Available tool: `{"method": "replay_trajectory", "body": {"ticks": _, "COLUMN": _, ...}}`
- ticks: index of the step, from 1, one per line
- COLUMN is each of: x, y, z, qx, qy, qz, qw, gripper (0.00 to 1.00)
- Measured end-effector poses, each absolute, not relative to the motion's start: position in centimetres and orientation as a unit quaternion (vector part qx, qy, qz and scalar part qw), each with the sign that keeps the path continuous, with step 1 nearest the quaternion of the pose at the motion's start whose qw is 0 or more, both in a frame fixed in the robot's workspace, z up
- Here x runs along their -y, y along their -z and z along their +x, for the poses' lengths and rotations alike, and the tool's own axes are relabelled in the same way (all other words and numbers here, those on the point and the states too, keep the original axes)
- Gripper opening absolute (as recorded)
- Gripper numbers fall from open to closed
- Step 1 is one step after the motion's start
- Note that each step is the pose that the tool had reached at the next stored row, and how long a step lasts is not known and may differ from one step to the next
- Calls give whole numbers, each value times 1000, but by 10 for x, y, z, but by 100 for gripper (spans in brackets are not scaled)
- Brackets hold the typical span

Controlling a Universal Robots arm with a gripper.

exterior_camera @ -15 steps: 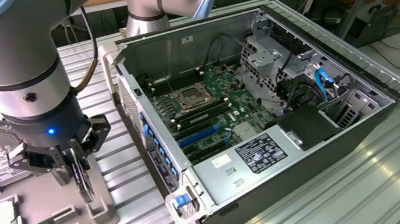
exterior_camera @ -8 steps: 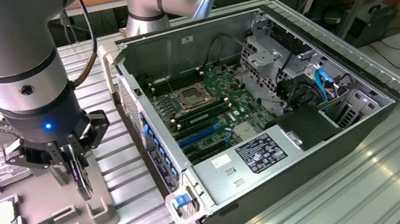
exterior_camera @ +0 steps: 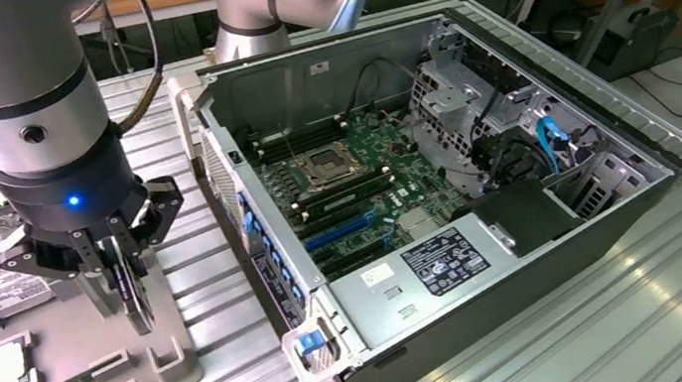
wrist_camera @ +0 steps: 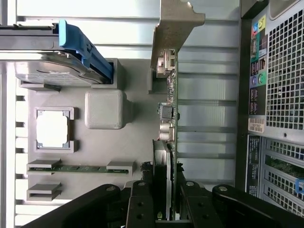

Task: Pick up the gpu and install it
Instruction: 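Pick up the gpu and move the gpu toward the slot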

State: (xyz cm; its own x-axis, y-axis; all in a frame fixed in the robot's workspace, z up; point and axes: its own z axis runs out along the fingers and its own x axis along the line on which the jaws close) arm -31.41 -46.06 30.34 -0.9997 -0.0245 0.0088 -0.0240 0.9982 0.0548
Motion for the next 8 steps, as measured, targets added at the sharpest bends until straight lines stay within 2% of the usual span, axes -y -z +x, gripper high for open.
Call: {"method": "replay_trajectory", "body": {"ticks": 8, "x": 461, "y": -314, "z": -314, "qx": 1000, "qy": 28, "qz": 12, "qw": 5, "gripper": 27}}
